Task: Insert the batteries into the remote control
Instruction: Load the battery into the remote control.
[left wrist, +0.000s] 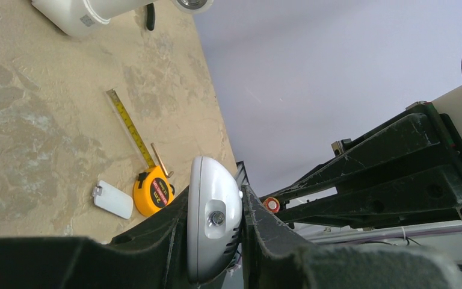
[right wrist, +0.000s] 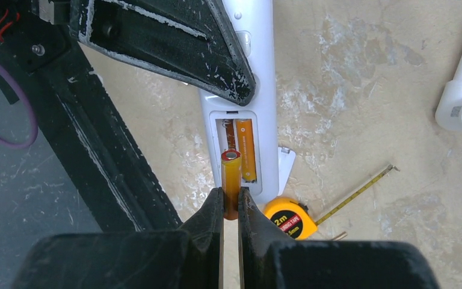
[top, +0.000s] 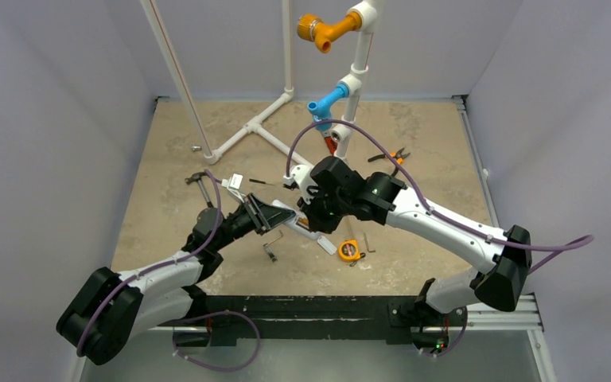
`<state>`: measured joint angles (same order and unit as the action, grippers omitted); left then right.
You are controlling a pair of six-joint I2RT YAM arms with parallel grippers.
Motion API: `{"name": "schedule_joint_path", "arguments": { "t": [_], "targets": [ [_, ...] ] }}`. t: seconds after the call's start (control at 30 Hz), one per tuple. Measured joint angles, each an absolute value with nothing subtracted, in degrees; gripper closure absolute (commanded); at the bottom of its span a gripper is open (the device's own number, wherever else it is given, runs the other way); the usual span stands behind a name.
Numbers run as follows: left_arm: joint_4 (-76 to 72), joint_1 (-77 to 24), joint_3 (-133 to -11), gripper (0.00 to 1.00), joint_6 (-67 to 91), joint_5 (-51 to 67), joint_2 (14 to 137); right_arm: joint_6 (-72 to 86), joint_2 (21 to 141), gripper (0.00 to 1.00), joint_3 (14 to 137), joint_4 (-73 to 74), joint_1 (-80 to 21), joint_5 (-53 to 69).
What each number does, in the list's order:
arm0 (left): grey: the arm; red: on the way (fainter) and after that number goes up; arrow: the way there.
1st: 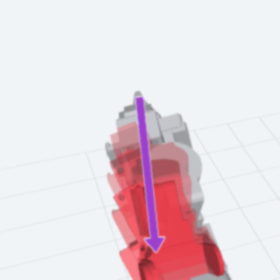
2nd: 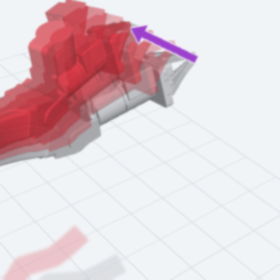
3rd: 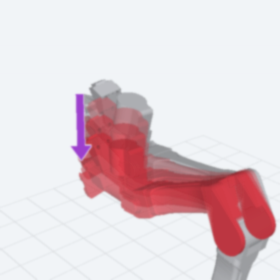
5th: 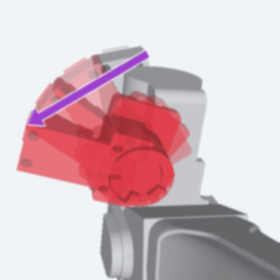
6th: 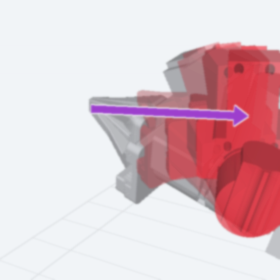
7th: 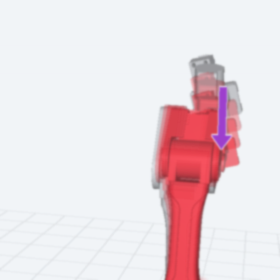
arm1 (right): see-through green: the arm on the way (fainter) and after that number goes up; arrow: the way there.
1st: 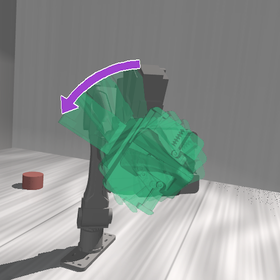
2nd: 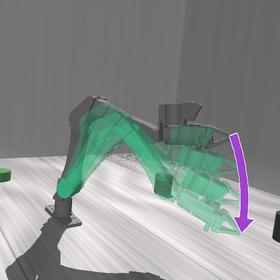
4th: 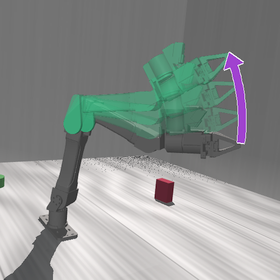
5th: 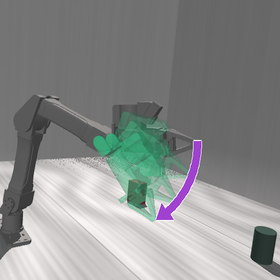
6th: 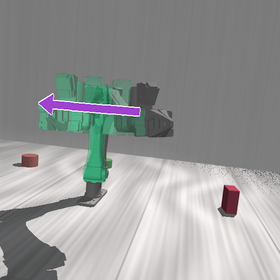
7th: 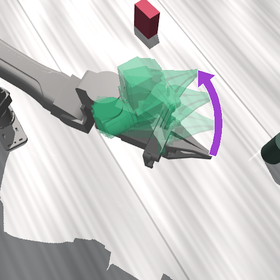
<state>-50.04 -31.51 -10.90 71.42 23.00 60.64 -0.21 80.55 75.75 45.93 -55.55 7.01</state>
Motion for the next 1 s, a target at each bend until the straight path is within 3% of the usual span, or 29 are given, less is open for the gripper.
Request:
{"name": "schedule_joint_path", "arguments": {
  "t": [1.0],
  "targets": [
    [-49.95, -31.51, -10.48, 1.0, 71.44, 22.5, 63.16, -0.25, 85.14, 0.93, 77.89, 47.62, -55.61, 8.56]
  ]
}}
